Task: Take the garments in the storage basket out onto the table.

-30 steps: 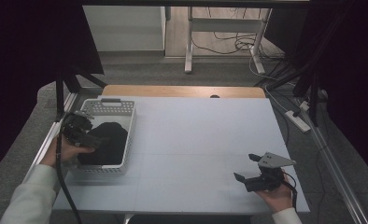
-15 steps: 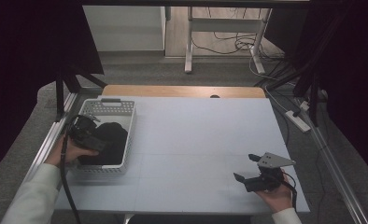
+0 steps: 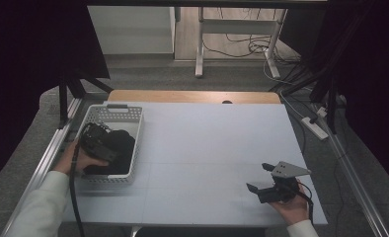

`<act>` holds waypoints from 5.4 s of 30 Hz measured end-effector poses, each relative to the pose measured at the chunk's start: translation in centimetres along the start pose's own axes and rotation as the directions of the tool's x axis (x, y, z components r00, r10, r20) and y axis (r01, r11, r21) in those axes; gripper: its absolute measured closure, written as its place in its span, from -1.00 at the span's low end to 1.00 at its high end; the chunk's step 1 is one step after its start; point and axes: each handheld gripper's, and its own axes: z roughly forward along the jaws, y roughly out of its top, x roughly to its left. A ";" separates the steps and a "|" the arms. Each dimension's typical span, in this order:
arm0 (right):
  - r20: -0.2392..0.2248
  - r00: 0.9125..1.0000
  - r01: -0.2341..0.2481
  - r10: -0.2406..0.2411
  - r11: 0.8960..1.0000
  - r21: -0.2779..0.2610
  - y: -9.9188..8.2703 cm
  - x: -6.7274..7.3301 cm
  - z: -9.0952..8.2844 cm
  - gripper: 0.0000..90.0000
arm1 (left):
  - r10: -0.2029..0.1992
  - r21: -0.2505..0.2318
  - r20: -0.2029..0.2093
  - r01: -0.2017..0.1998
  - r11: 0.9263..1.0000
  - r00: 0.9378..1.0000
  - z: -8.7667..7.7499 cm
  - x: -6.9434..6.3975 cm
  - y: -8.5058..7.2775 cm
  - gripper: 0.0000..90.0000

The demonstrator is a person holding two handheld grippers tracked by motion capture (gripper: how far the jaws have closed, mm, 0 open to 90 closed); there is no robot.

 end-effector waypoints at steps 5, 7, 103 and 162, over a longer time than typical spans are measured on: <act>-0.003 1.000 0.001 -0.001 1.000 0.002 0.0 0.0 0.0 -0.84 | -0.008 0.003 -0.017 0.008 1.000 1.000 0.0 0.0 0.0 -0.87; -0.003 1.000 0.002 -0.002 1.000 0.003 0.0 0.0 0.0 -0.84 | -0.014 -0.003 -0.020 0.014 1.000 1.000 -0.1 0.0 -0.1 -0.84; 0.041 0.999 0.004 -0.004 1.000 -0.005 -0.3 -0.2 -0.2 -0.84 | -0.121 -0.481 0.002 0.107 0.870 0.993 -5.4 0.3 -4.0 0.01; 0.057 0.998 0.004 -0.003 1.000 -0.021 -0.3 -0.3 -0.4 -0.84 | -0.161 -0.732 0.090 0.175 0.659 0.983 -9.2 -2.3 -3.1 0.02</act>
